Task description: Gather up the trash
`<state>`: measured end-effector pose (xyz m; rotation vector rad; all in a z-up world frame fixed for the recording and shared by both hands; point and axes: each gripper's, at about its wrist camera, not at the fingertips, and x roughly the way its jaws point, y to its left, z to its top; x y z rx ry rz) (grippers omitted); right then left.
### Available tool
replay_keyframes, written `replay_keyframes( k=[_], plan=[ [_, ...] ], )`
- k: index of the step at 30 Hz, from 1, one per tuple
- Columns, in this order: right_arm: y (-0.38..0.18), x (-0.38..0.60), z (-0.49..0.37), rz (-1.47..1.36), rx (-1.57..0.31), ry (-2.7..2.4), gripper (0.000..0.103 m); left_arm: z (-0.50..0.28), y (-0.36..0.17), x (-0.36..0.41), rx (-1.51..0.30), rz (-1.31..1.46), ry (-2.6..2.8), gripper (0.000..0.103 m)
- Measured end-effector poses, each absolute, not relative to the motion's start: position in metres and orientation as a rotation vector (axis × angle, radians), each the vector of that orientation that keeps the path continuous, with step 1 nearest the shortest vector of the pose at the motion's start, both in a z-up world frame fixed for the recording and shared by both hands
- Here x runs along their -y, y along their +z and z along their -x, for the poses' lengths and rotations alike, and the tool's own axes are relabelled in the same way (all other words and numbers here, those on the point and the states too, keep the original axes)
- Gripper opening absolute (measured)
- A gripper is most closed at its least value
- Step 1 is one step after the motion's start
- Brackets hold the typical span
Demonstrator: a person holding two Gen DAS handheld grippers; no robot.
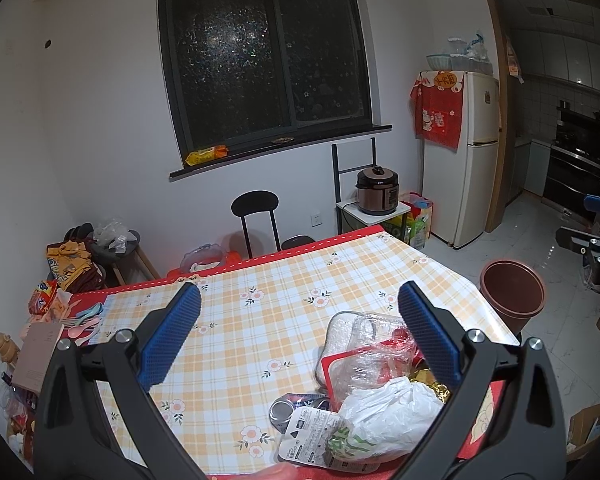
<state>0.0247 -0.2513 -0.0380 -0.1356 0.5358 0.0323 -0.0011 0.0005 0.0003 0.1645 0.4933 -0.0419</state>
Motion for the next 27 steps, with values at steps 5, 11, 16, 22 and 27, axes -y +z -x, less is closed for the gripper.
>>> replay_keyframes(
  k=[5,11,16,22,27],
  plan=[
    [-0.037,0.252,-0.024,0.135,-0.535,0.033,0.099,-0.006,0.006,-0.003,-0.491,-0.165,-0.042,0.097],
    [-0.038,0.253,-0.024,0.135,-0.534,0.033,0.099,-0.005,0.006,-0.003,-0.491,-0.164,-0.042,0.097],
    [-0.039,0.254,-0.023,0.134,-0.534,0.032,0.099,-0.007,0.007,-0.004,-0.492,-0.164,-0.042,0.097],
    [-0.04,0.255,-0.023,0.132,-0.533,0.034,0.099,-0.008,0.012,-0.003,-0.494,-0.164,-0.045,0.097],
    [-0.042,0.259,-0.03,0.119,-0.545,0.046,0.099,0.003,0.022,-0.001,-0.502,-0.157,-0.074,0.097]
  ],
)
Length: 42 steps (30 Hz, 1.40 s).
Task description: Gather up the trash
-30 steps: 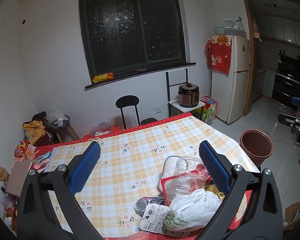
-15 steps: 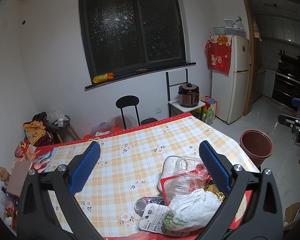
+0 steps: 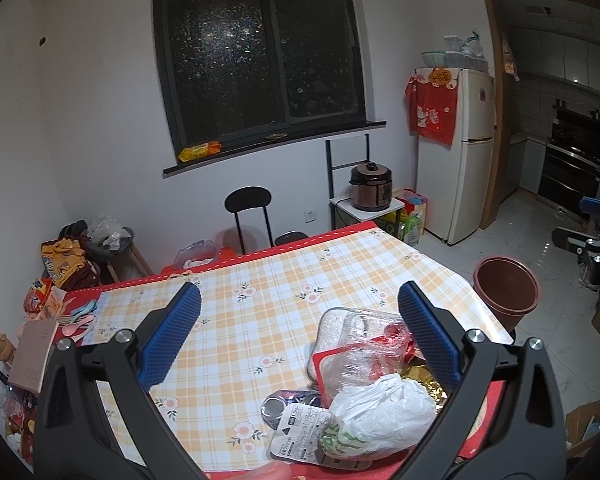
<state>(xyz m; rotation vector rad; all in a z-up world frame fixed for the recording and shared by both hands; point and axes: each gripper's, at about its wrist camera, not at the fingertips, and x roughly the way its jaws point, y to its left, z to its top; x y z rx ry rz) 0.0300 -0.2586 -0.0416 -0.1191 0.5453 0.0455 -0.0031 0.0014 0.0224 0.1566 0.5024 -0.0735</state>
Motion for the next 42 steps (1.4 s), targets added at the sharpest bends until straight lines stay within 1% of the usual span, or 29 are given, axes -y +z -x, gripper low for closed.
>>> replay_keyframes(
  k=[6,12,17,22,27,32,42],
  plan=[
    [-0.047,0.262,-0.025,0.102,-0.558,0.07,0.099,0.005,0.008,0.001,-0.52,-0.123,-0.094,0.097],
    [-0.067,0.262,-0.031,0.049,-0.568,0.097,0.099,0.001,-0.018,-0.008,-0.56,-0.059,-0.09,0.098],
    [-0.108,0.263,-0.036,-0.086,-0.592,0.129,0.099,0.001,-0.05,-0.018,-0.616,-0.041,-0.044,0.097],
    [-0.161,0.255,-0.032,-0.162,-0.579,0.111,0.099,0.002,-0.093,-0.033,-0.738,0.004,0.006,0.097],
    [-0.198,0.248,-0.036,-0.201,-0.681,0.178,0.099,0.014,-0.124,-0.03,-0.792,0.031,0.05,0.097],
    [-0.198,0.239,-0.041,-0.09,-0.676,0.171,0.099,0.02,-0.145,-0.009,-0.822,0.062,0.038,0.097],
    [-0.21,0.266,-0.057,-0.091,-0.734,0.267,0.099,0.022,-0.162,0.039,-0.869,0.064,0.008,0.097]
  ],
)
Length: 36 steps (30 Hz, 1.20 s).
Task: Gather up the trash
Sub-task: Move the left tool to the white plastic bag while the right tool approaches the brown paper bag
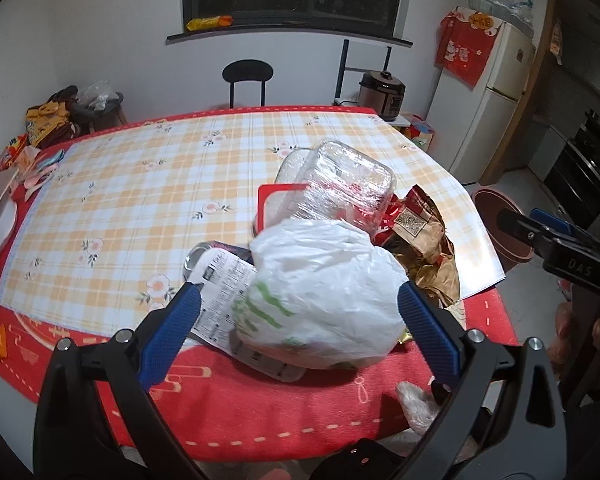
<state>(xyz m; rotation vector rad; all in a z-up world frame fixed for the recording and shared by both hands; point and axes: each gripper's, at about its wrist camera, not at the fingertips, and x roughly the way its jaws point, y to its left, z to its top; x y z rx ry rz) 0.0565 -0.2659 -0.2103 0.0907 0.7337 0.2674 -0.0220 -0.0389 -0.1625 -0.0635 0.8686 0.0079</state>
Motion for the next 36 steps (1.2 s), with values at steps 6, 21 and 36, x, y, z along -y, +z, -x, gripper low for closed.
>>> replay_keyframes(
  k=[6,21,36],
  plan=[
    [-0.22,0.28,-0.065,-0.086,-0.756,0.314,0.099,0.021,-0.174,0.047,-0.895,0.114,0.043,0.097],
    [-0.237,0.3,-0.079,-0.068,-0.819,0.366,0.099,-0.004,-0.214,0.038,-0.954,0.317,0.174,0.097],
    [-0.243,0.311,-0.089,-0.058,-0.835,0.391,0.099,-0.018,-0.242,0.038,-1.032,0.431,0.184,0.097]
  ],
)
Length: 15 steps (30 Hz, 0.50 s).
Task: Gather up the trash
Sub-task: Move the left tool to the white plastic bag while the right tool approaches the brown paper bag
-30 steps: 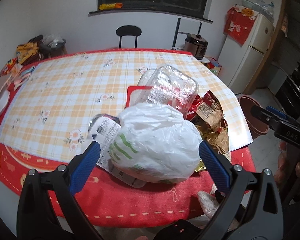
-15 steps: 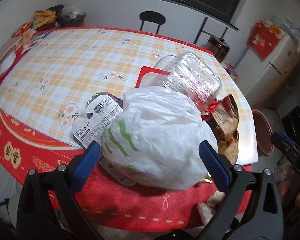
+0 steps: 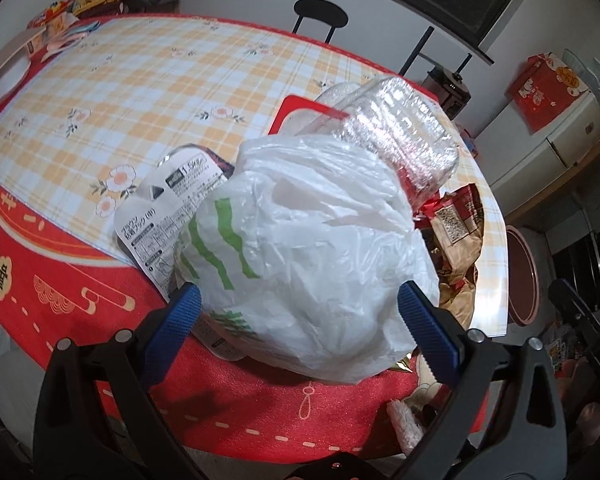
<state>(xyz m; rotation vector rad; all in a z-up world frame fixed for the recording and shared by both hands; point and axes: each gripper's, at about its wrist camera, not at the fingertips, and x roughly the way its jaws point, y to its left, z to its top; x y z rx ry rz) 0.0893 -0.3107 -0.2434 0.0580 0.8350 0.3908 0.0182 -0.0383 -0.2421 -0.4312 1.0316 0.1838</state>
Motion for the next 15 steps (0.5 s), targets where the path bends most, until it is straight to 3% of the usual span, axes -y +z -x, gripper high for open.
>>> replay_keyframes(
  k=[7,15],
  plan=[
    [-0.246,0.309,-0.094,-0.056,-0.846,0.409,0.099,-0.019,-0.25,0.033,-1.048,0.477,0.189,0.096],
    [-0.252,0.295,-0.098,-0.035,-0.873,0.452,0.099,-0.016,-0.253,0.028,-1.055,0.493,0.185,0.087]
  ],
)
